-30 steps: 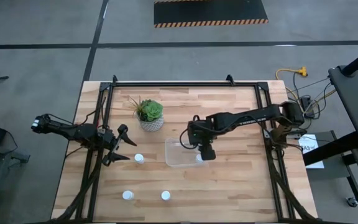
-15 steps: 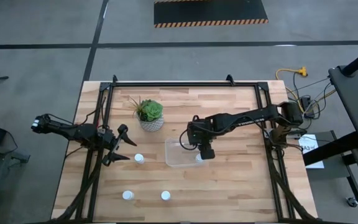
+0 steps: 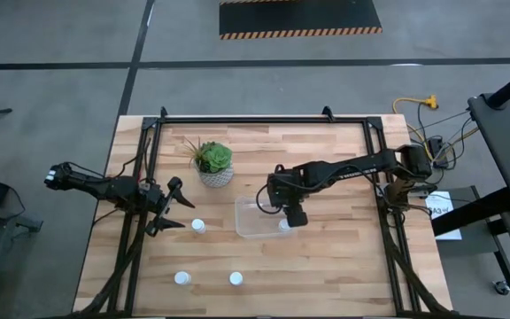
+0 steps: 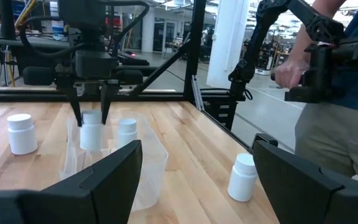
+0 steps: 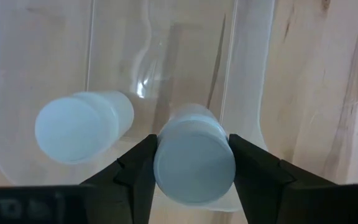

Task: Pick and place pill bottles into a basket
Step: Put the white pill bottle into the transparent bin

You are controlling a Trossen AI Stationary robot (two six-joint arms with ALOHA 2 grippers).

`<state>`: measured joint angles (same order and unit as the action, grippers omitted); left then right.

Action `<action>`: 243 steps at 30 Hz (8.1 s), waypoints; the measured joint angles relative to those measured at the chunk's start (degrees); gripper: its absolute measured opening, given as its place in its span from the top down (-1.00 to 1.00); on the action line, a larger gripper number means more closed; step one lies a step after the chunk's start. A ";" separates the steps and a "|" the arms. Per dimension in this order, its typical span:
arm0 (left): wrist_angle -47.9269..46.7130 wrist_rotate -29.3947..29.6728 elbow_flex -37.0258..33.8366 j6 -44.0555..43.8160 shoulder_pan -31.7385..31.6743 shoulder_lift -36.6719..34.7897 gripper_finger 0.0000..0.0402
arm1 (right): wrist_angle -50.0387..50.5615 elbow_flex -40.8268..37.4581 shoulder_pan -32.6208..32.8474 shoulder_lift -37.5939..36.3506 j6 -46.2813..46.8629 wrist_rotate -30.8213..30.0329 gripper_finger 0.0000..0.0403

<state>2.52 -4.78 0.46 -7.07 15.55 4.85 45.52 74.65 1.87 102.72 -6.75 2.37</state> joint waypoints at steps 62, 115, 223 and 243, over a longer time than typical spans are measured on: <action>-0.01 0.00 0.00 -0.01 0.01 -0.01 -0.44 | 3.83 4.33 -13.55 -9.84 0.93 7.23 -0.08; 0.00 0.00 0.01 -0.02 0.02 -0.01 -0.44 | 8.26 3.63 -16.78 -10.02 0.12 6.85 -0.90; 0.00 0.00 0.01 -0.02 0.00 -0.01 -0.44 | -9.69 -13.25 -25.62 -11.61 -1.37 11.47 0.29; -0.01 0.00 0.00 0.00 0.00 -0.01 -0.44 | 3.54 6.33 -13.98 -11.61 1.52 8.97 0.28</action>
<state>2.51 -4.78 0.46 -7.07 15.55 4.84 49.06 80.98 -12.12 91.11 -5.23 11.34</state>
